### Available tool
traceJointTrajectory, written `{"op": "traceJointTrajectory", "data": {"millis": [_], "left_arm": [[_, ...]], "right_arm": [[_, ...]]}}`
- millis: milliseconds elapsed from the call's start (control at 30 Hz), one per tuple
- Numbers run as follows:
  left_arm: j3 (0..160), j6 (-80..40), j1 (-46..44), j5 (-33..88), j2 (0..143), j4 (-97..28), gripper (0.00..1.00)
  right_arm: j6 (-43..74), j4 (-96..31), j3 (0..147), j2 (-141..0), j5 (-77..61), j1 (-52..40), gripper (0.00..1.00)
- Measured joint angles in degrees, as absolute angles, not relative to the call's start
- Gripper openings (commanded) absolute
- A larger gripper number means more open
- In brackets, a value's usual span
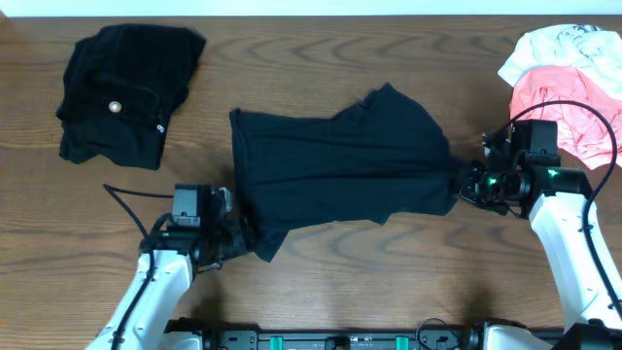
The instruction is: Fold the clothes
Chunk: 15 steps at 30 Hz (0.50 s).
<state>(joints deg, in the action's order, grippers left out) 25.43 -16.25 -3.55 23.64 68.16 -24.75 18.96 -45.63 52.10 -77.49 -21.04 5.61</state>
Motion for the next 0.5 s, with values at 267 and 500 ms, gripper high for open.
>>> {"op": "traceJointTrajectory", "data": {"millis": [267,500], "left_arm": [[23.66,-17.54,-3.55,26.15,68.16,-21.63,0.72],[22.96,-18.04,-3.55,29.26,68.38,-18.37,0.77]], "right_arm": [[18.92,-45.58,52.10,-77.49,-21.04,5.61,0.01],[18.85,-45.54,52.12,-77.49,-21.04,5.61,0.01]]}}
